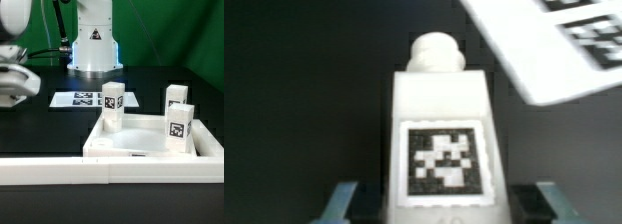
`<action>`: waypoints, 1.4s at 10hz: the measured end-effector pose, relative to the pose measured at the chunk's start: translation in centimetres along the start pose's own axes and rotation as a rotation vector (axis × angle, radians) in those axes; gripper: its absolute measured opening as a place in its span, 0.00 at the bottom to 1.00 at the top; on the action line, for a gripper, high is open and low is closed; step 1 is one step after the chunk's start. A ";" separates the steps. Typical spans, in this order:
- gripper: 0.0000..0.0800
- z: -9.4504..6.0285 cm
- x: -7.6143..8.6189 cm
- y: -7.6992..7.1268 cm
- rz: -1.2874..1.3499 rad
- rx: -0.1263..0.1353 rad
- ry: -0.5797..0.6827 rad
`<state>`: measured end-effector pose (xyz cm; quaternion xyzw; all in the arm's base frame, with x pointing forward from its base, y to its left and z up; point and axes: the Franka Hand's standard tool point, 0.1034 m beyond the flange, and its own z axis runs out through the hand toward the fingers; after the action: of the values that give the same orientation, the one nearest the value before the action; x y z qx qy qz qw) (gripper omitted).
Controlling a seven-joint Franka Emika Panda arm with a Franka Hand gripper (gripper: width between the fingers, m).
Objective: Assemble square table
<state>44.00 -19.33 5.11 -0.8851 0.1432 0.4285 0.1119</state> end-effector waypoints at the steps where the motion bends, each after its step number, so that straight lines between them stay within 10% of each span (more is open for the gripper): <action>1: 0.36 -1.3 -0.7 -2.1 0.034 -0.010 -0.002; 3: 0.36 -3.2 -2.2 -5.9 0.059 -0.043 0.027; 6: 0.36 -3.5 -1.1 -5.4 0.032 -0.062 0.114; 10: 0.36 -9.2 -2.1 -13.6 0.042 -0.116 0.410; 14: 0.36 -10.5 -1.0 -14.2 0.002 -0.108 0.687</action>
Offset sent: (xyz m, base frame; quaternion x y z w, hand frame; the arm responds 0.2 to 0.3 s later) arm 0.0000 0.0000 0.0000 0.0000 0.0000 0.0000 1.0000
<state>55.99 -9.22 13.32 -0.9821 0.1507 0.1125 0.0099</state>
